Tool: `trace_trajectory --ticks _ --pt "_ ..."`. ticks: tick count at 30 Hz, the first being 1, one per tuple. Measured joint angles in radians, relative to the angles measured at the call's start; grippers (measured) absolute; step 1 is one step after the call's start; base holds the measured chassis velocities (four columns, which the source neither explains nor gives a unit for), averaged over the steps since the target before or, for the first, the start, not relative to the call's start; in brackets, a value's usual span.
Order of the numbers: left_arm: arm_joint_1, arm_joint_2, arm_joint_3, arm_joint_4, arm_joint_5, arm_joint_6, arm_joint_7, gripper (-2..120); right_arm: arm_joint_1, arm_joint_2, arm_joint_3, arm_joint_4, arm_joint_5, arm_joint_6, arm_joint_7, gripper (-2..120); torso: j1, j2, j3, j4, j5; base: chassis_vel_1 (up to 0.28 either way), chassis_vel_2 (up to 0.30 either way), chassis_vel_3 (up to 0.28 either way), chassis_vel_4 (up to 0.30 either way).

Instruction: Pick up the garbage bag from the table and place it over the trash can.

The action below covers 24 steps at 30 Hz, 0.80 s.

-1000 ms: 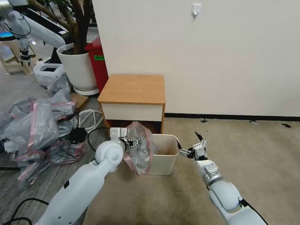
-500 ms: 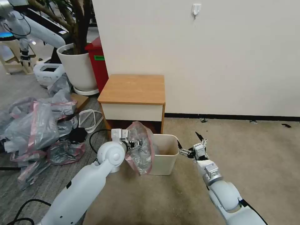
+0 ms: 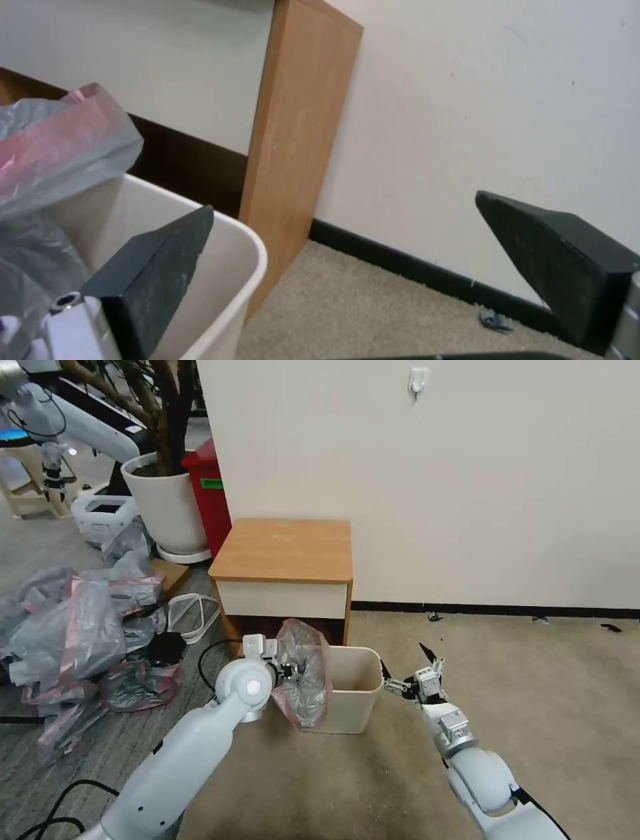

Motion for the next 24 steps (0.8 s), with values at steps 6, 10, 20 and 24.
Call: trace_trajectory --ticks 6,10,20,24 --pt "-0.014 -0.004 0.014 0.023 -0.012 0.000 -0.010 43 -0.003 0.000 0.004 0.000 0.000 0.004 0.000 100 0.000 0.000 0.000 0.0000 0.0000 0.000 0.000 0.000 0.000" --pt "-0.021 -0.009 0.020 0.035 -0.017 0.000 -0.018 32 -0.005 0.002 0.006 -0.001 0.000 0.005 0.000 100 0.000 0.000 0.000 0.0000 0.0000 0.000 0.000 0.000 0.000" --pt "-0.026 -0.011 0.028 0.051 -0.027 0.000 -0.026 13 -0.006 0.003 0.006 -0.005 0.000 0.008 0.000 100 0.000 0.000 0.000 0.0000 0.0000 0.000 0.000 0.000 0.000" --pt "-0.025 -0.013 0.028 0.050 -0.028 -0.001 -0.026 5 -0.009 0.002 0.006 -0.005 0.000 0.009 0.000 100 0.000 0.000 0.000 0.0000 -0.0001 0.000 0.000 0.000 0.000"
